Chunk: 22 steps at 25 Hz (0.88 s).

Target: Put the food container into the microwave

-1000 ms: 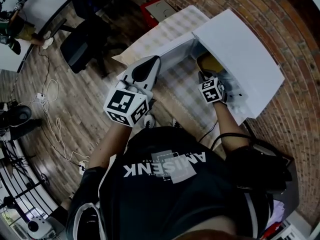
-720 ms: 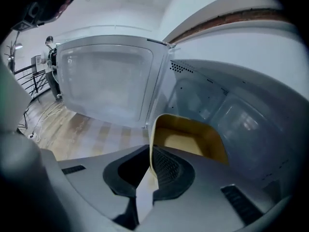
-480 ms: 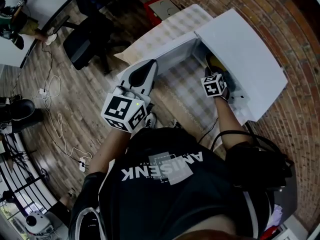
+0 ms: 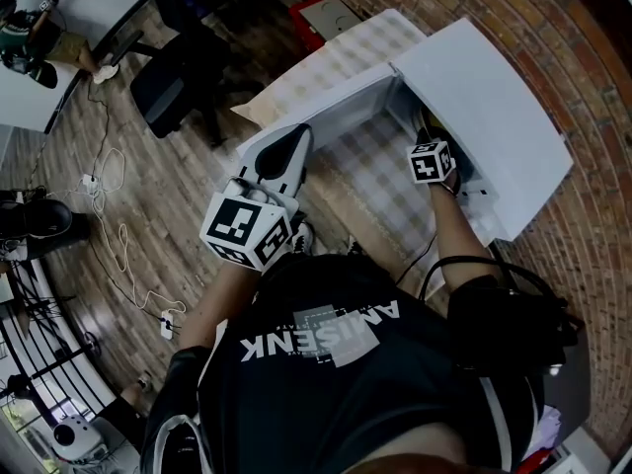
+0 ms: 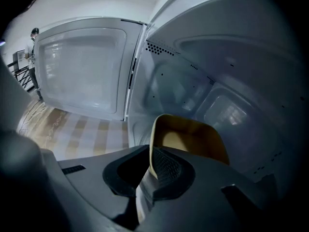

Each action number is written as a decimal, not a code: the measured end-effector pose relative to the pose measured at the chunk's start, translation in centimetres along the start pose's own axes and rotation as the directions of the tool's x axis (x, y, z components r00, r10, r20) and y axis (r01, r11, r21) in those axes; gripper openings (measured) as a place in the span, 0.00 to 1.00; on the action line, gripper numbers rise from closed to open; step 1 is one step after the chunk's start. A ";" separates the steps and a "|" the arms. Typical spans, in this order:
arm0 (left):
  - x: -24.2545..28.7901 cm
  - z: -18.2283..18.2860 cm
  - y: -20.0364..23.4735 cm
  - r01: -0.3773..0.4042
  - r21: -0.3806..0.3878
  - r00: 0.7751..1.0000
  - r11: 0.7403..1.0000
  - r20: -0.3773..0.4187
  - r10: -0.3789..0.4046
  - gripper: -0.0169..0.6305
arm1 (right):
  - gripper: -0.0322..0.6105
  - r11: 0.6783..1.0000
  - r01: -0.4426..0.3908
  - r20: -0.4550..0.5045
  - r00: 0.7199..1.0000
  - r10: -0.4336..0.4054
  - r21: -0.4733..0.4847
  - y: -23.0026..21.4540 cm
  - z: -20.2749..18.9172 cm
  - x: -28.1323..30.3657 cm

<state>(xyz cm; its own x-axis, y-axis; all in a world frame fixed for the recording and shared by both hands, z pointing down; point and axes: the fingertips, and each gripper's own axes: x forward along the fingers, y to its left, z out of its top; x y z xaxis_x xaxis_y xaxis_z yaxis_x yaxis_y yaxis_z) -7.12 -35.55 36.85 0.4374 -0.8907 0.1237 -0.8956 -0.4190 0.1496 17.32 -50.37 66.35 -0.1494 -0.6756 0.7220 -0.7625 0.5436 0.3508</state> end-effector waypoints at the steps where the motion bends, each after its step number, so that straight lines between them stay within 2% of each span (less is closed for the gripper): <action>1: -0.1 0.0 0.1 0.000 -0.003 1.000 1.000 -0.001 0.000 0.05 | 0.13 1.000 0.003 -0.002 1.000 -0.003 0.000 0.0 -0.1 0.1; 5: 0.0 0.4 -0.1 0.018 -0.001 1.000 1.000 0.010 -0.018 0.05 | 0.14 1.000 0.015 -0.014 1.000 -0.015 0.001 -0.2 -0.3 -0.1; 8: 0.0 0.4 0.2 0.023 -0.002 1.000 1.000 0.007 -0.023 0.04 | 0.26 1.000 0.007 -0.021 1.000 -0.007 -0.006 0.2 -0.4 -0.1; 11: -0.1 0.4 0.8 0.017 -0.014 1.000 1.000 0.005 -0.017 0.04 | 0.31 1.000 0.012 -0.027 1.000 -0.013 -0.025 0.5 -0.3 -0.4; 22: 0.5 1.0 1.1 0.110 -0.026 0.993 0.994 0.045 -0.109 0.05 | 0.32 0.998 0.048 0.018 0.999 -0.047 -0.029 2.2 1.7 -5.1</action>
<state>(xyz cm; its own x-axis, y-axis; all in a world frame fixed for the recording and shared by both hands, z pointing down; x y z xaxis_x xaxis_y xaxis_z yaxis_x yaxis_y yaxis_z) -7.95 -36.64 36.11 0.5280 -0.8469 0.0627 -0.8397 -0.5097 0.1873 15.36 -46.57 62.40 -0.1245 -0.7091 0.6940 -0.7502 0.5250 0.4019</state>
